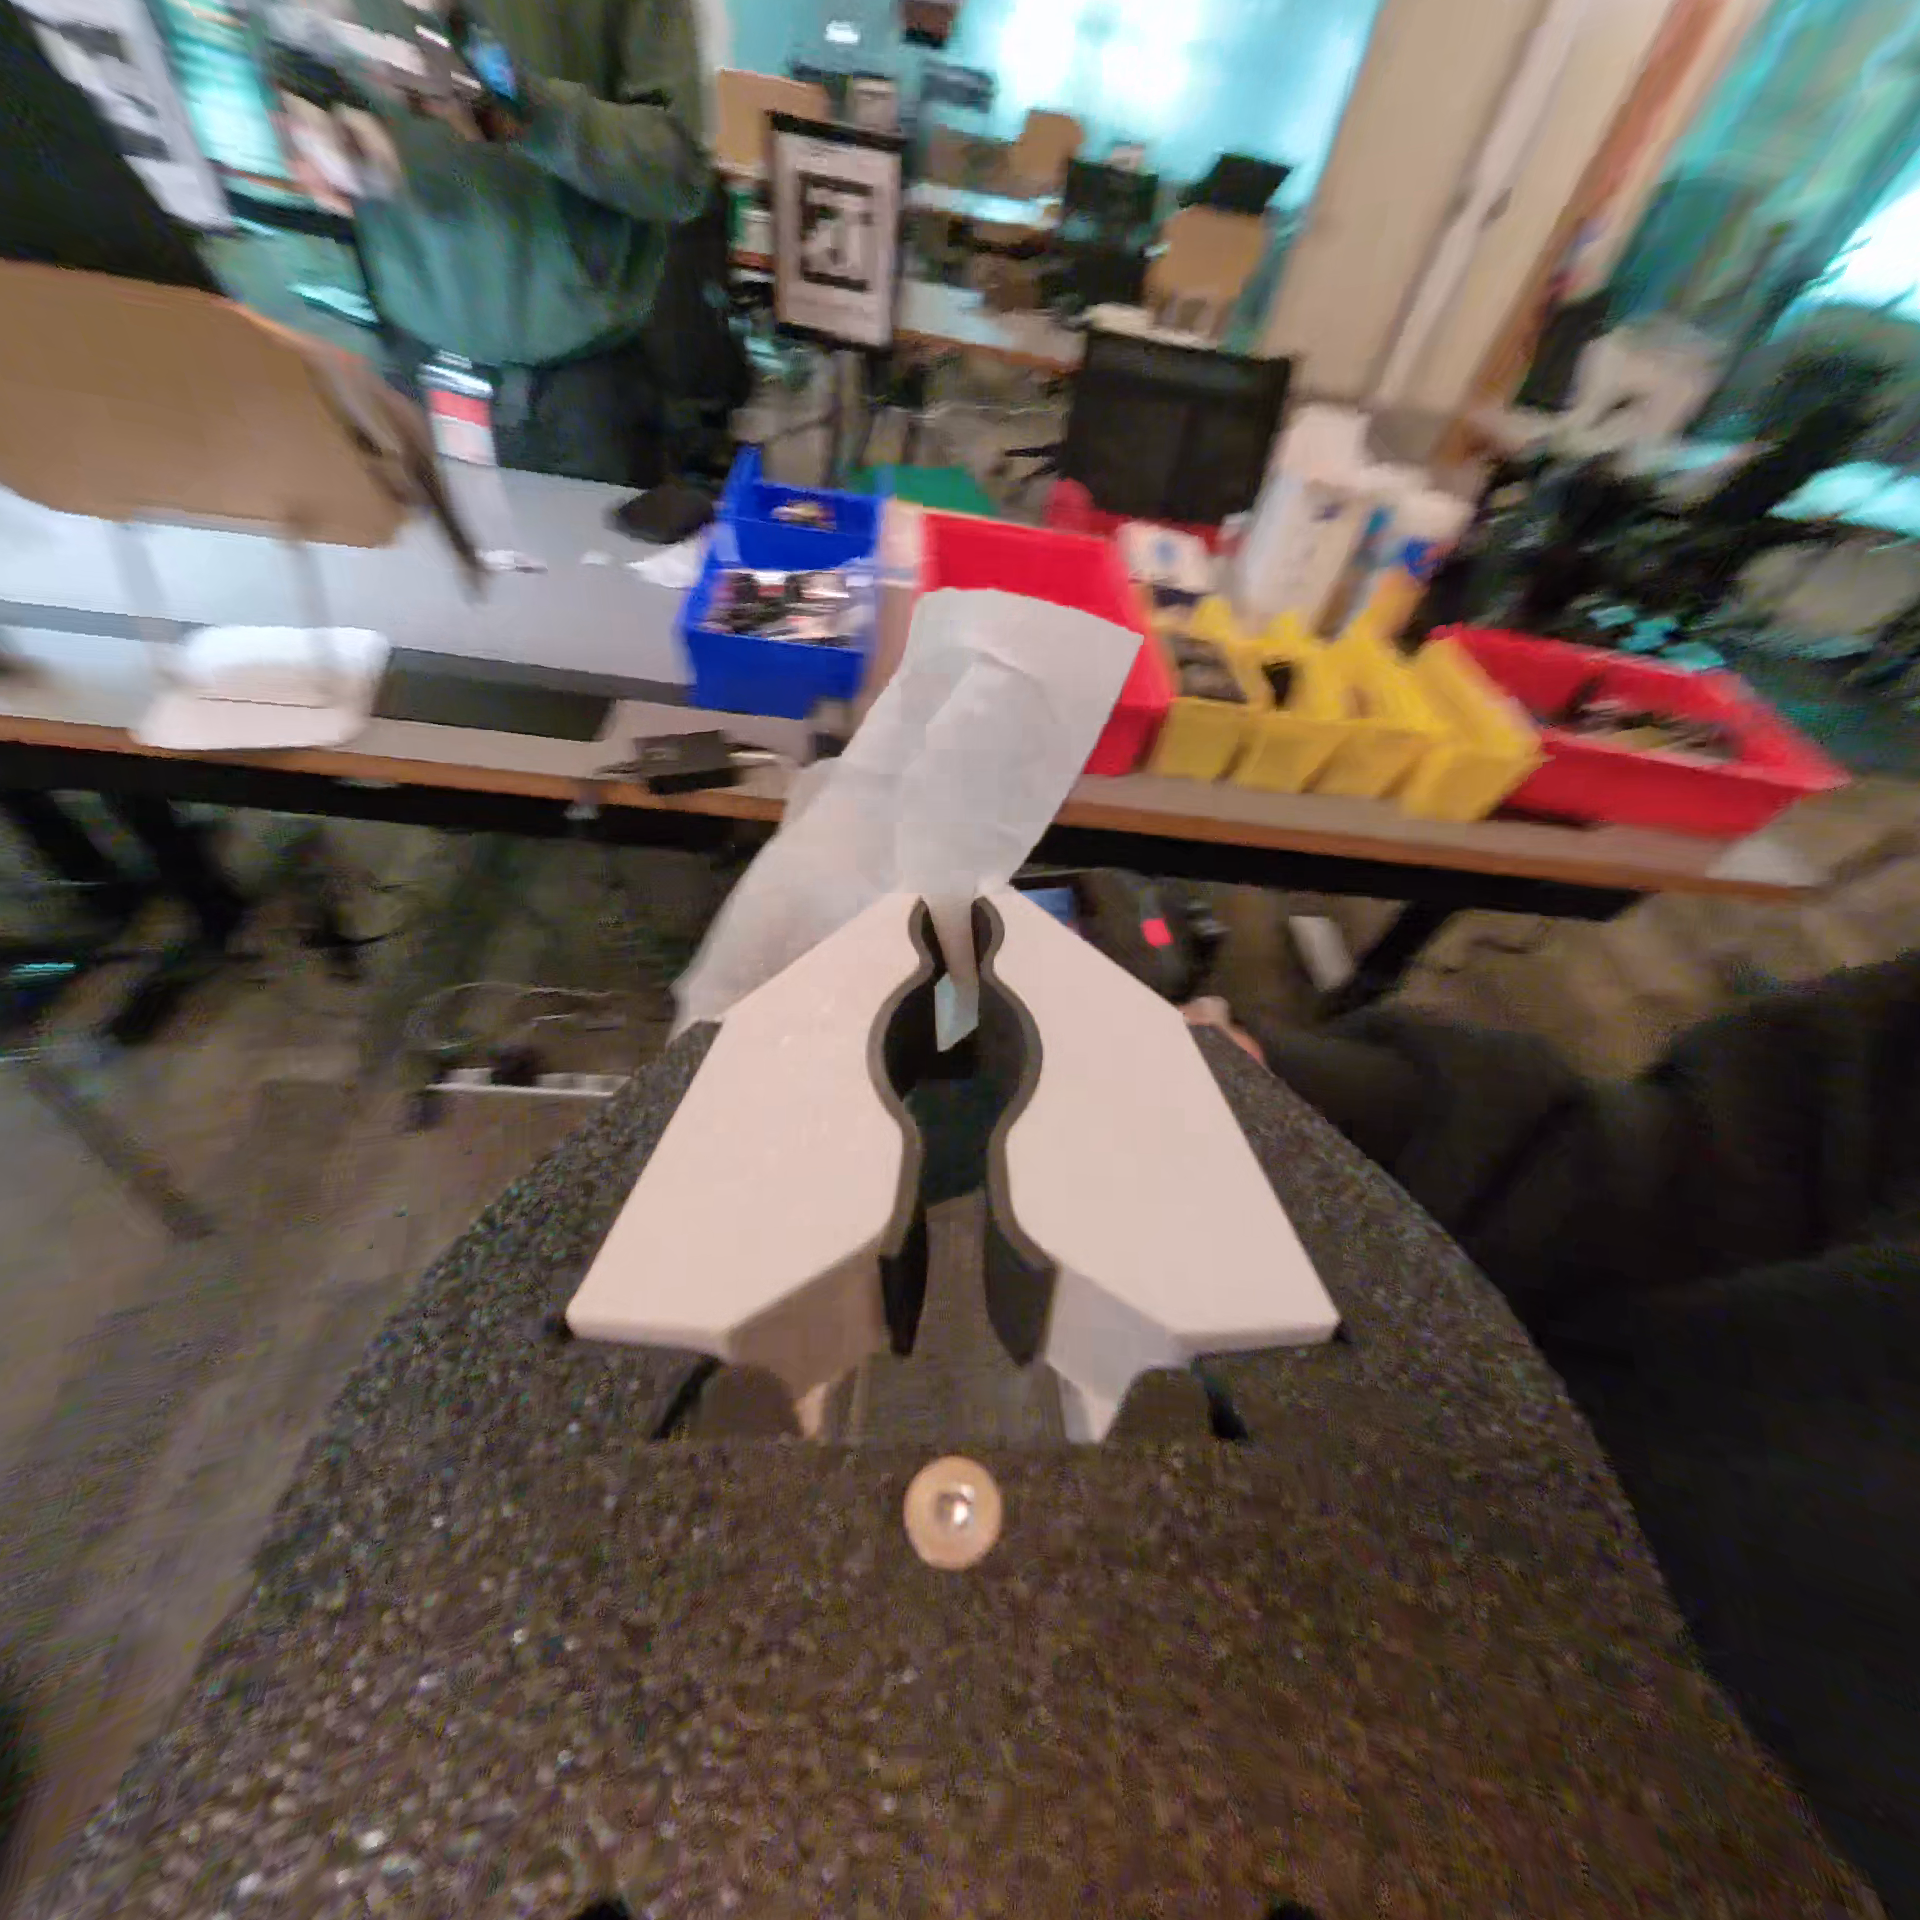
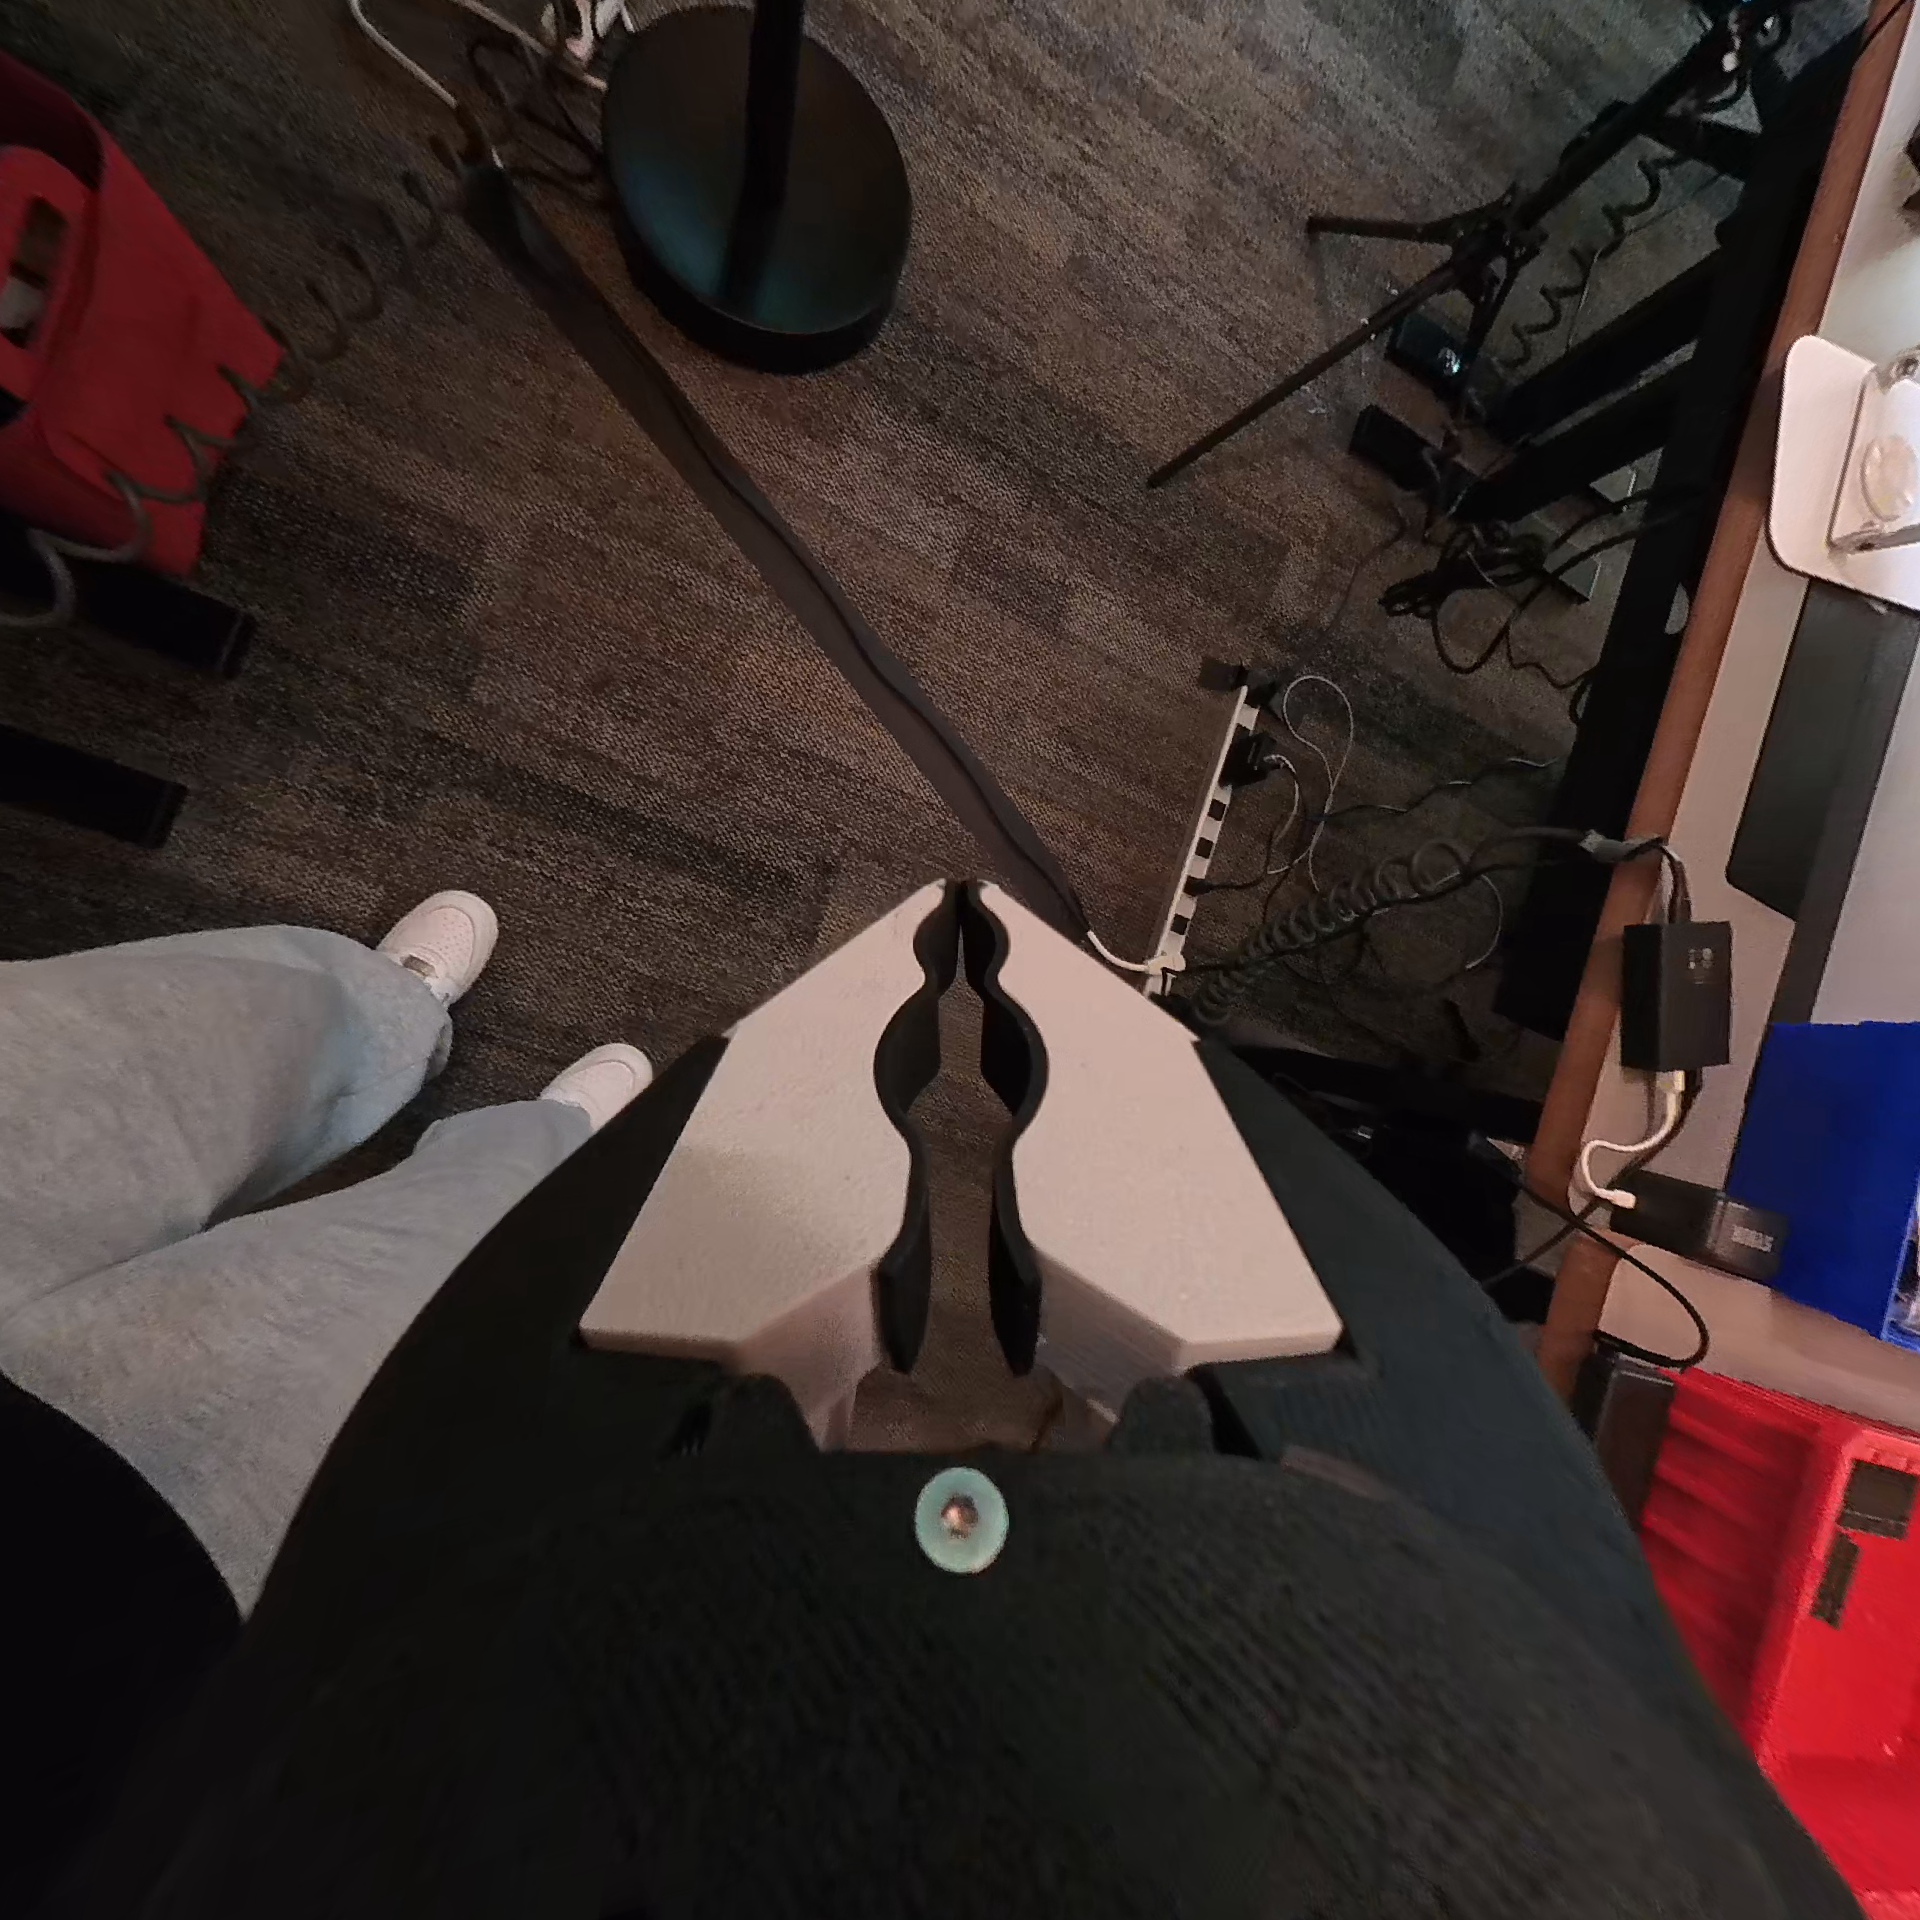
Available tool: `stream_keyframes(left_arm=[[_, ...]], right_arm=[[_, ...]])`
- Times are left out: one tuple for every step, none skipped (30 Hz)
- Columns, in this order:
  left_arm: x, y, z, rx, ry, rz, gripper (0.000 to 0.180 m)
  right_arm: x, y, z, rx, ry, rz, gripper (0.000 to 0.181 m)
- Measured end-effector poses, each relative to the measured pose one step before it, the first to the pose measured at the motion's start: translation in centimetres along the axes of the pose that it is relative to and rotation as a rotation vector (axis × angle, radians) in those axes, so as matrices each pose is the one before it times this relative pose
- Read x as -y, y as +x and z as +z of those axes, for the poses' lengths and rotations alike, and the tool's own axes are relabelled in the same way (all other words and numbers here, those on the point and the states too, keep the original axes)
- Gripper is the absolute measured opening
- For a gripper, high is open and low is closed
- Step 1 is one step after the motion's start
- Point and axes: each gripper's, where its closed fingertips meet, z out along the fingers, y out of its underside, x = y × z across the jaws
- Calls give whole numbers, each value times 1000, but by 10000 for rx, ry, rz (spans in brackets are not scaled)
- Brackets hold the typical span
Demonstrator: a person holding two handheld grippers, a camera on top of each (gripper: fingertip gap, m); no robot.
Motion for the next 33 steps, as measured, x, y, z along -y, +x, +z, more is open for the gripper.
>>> stream_keyframes(left_arm=[[95, 1278, 169, -740, -34, -355, 0], [-271, 1290, 396, -597, -246, -59, 0], [-314, 960, 526, -382, -245, 30, 0], [-217, 497, 521, -188, -160, -36, 0], [-216, 60, 479, -53, -183, -79, 0], [-240, -208, 421, 30, -211, -75, 0], [-236, -238, 371, 43, -213, 4, 0], [-270, -176, 304, 57, -237, 156, 0], [-309, -231, 259, 160, -239, 294, 0], [-242, -302, 180, 266, -185, 365, 0], [-158, -207, 122, 221, -137, 358, 0], [-80, -68, 92, 117, -115, 222, 0], [-44, 22, 93, 48, -104, 121, 0], [17, 14, 76, 37, -54, 129, 0], [61, -15, 78, 55, 29, 157, 0], [82, 6, 63, 14, 95, 158, 0], [86, -61, -32, 6, 139, 60, 0], [244, -162, -210, -9, 235, -75, 0], [411, -127, -337, -105, 281, -173, 0], [323, -174, -373, -99, 174, -193, 0], [185, -212, -311, -44, 60, -115, 0], [121, -84, -233, -87, 12, -122, 0], [163, 163, -153, -222, 34, -271, 0], [283, 306, -85, -298, 117, -416, 0], [274, 294, -21, -281, 132, -442, 0], [164, 225, 30, -259, 76, -406, 0], [120, 171, 54, -234, 88, -430, 0], [254, 125, 3, -228, 179, -492, 0], [314, 127, -33, -263, 204, -521, 0], [374, 68, -79, -232, 225, -519, 0], [479, 66, -96, -226, 292, -488, 0], [476, 262, -126, -331, 282, -478, 0], [440, 394, -148, -382, 251, -478, 0]], right_arm=[[-70, 58, 47, -66, -71, -67, 0], [-57, 55, 42, -67, -66, -57, 0], [-135, 100, 15, -112, -135, -114, 0], [-129, 39, -9, -105, -154, -168, 0], [-71, -103, -16, -14, -111, -137, 0], [-40, -172, -8, 25, -82, -89, 0], [-104, -126, 3, -9, -105, -99, 0], [-51, -103, -13, -5, -45, -79, 0], [-45, -130, -28, 45, -21, -5, 0], [-110, -96, -35, 47, -48, -11, 0], [-119, -67, -26, 30, -38, -18, 0], [-173, -85, 24, 55, -54, 17, 0], [-131, -161, 8, 91, -20, 3, 0], [-57, -167, -22, 101, 12, 51, 0], [86, -113, -69, 76, 91, 67, 0], [121, -144, -58, 114, 104, 61, 0], [83, -111, -27, 121, 66, 70, 0], [35, -16, -20, 75, 61, 57, 0], [-37, 3, -33, 63, 40, 60, 0], [-90, -35, 0, 75, 15, 51, 0], [-92, -97, 35, 99, 7, 52, 0], [-95, -108, 73, 97, -29, 45, 0], [-67, -97, 93, 69, -37, 6, 0], [20, -162, 107, 98, -5, 7, 0], [40, -200, 85, 122, -8, 33, 0], [36, -222, 85, 122, -3, 9, 0], [30, -125, 80, 53, -13, -7, 0], [15, -201, 116, 101, -11, -5, 0], [53, -390, 164, 239, 37, 50, 0], [55, -350, 230, 218, 34, 103, 0], [-105, -109, 299, 37, -62, 13, 0], [-164, -229, 409, 90, -93, -63, 0], [-41, -432, 472, 218, -6, 19, 0]])
